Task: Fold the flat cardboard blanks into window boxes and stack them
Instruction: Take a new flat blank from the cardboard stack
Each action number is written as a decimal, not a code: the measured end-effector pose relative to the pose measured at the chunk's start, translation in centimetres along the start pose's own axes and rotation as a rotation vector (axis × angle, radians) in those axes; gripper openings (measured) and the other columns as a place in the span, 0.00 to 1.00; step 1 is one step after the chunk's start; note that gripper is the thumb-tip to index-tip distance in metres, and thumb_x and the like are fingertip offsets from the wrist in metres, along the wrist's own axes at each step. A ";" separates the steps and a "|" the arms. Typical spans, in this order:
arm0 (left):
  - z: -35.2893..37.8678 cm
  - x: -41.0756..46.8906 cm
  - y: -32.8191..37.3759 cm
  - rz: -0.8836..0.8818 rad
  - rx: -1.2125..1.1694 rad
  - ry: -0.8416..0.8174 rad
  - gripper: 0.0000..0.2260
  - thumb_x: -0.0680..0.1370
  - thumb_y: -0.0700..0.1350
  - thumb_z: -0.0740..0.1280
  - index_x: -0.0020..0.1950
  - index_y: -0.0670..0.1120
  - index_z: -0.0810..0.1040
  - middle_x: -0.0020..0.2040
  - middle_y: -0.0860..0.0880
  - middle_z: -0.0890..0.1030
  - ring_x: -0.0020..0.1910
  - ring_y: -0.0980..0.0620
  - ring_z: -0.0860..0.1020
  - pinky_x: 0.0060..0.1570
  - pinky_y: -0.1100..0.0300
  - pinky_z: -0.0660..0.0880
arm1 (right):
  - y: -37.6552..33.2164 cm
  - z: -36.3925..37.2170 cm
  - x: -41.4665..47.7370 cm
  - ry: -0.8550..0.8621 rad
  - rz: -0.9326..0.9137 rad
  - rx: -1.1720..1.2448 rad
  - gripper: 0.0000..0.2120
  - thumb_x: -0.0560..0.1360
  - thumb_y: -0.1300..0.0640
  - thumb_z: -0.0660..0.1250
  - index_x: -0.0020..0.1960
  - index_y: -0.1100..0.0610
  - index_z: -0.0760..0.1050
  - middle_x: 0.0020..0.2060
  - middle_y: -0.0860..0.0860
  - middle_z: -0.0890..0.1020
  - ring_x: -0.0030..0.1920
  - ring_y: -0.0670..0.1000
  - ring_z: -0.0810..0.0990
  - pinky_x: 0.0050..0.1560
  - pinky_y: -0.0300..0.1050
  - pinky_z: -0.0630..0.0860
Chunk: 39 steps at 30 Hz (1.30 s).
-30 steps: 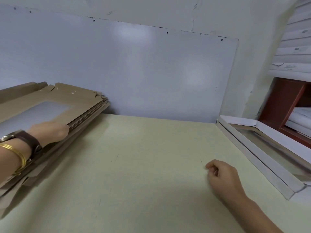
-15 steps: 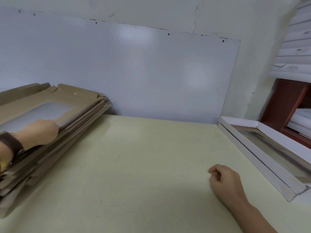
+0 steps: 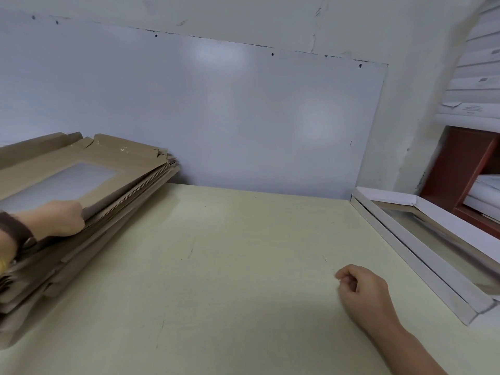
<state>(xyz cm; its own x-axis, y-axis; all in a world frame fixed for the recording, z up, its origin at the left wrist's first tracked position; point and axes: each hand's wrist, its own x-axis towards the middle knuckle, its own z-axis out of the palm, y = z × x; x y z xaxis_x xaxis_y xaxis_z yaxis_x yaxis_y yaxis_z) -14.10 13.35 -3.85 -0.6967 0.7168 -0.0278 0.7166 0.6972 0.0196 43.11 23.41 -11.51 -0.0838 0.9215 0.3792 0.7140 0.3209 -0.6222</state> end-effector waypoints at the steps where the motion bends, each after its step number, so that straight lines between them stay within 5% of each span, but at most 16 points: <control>1: 0.1 -0.2 0.3 0.006 0.008 -0.003 0.08 0.79 0.40 0.59 0.52 0.41 0.77 0.39 0.48 0.76 0.41 0.50 0.75 0.38 0.60 0.69 | 0.0 0.0 0.0 -0.001 0.008 0.005 0.14 0.72 0.70 0.63 0.40 0.52 0.78 0.34 0.46 0.79 0.35 0.46 0.76 0.36 0.38 0.68; 10: 0.2 -0.8 1.2 0.036 0.113 0.117 0.12 0.78 0.38 0.57 0.35 0.47 0.69 0.34 0.53 0.73 0.34 0.55 0.74 0.35 0.64 0.73 | -0.3 -0.3 0.0 -0.009 0.020 0.014 0.13 0.72 0.70 0.62 0.41 0.54 0.79 0.33 0.48 0.78 0.34 0.48 0.75 0.36 0.40 0.69; 15: -2.0 -2.4 1.8 0.088 0.207 0.187 0.08 0.76 0.43 0.60 0.47 0.49 0.79 0.35 0.53 0.76 0.33 0.56 0.76 0.29 0.65 0.71 | -0.3 -0.2 0.0 -0.012 0.026 0.016 0.13 0.72 0.70 0.62 0.41 0.54 0.79 0.31 0.49 0.77 0.33 0.49 0.74 0.35 0.40 0.69; 24: -3.6 -5.1 4.8 0.180 0.390 0.271 0.12 0.79 0.40 0.56 0.56 0.46 0.77 0.39 0.52 0.74 0.36 0.56 0.74 0.32 0.66 0.69 | -0.3 -0.2 -0.1 -0.014 0.025 0.032 0.14 0.72 0.70 0.62 0.40 0.53 0.79 0.33 0.48 0.79 0.34 0.49 0.75 0.36 0.40 0.69; 30: -4.1 -6.3 5.2 0.124 0.376 0.051 0.12 0.77 0.39 0.58 0.59 0.44 0.75 0.44 0.49 0.74 0.43 0.51 0.74 0.38 0.65 0.70 | -0.2 -0.3 -0.1 -0.018 0.012 0.031 0.14 0.72 0.71 0.63 0.40 0.53 0.79 0.33 0.48 0.79 0.34 0.48 0.75 0.36 0.39 0.68; 36: -4.6 -7.4 4.8 0.048 0.415 -0.150 0.17 0.79 0.40 0.58 0.67 0.43 0.71 0.62 0.47 0.75 0.59 0.51 0.75 0.56 0.65 0.73 | -0.2 -0.2 -0.1 -0.019 0.020 0.033 0.14 0.72 0.70 0.62 0.40 0.53 0.79 0.33 0.49 0.78 0.34 0.49 0.75 0.36 0.41 0.69; 39: -4.8 -8.2 5.1 0.065 0.437 -0.131 0.15 0.80 0.40 0.56 0.66 0.44 0.72 0.61 0.49 0.76 0.54 0.53 0.76 0.52 0.66 0.72 | -0.2 -0.2 -0.1 -0.017 0.019 0.033 0.14 0.72 0.70 0.63 0.41 0.53 0.79 0.33 0.49 0.78 0.34 0.49 0.75 0.36 0.41 0.69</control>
<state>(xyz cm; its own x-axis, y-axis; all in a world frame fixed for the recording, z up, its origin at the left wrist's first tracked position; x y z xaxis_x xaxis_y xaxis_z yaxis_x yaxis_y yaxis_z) -4.94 11.05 1.30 -0.6598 0.7326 -0.1674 0.7253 0.5624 -0.3971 43.12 23.20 -11.34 -0.0830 0.9309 0.3556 0.6926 0.3105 -0.6511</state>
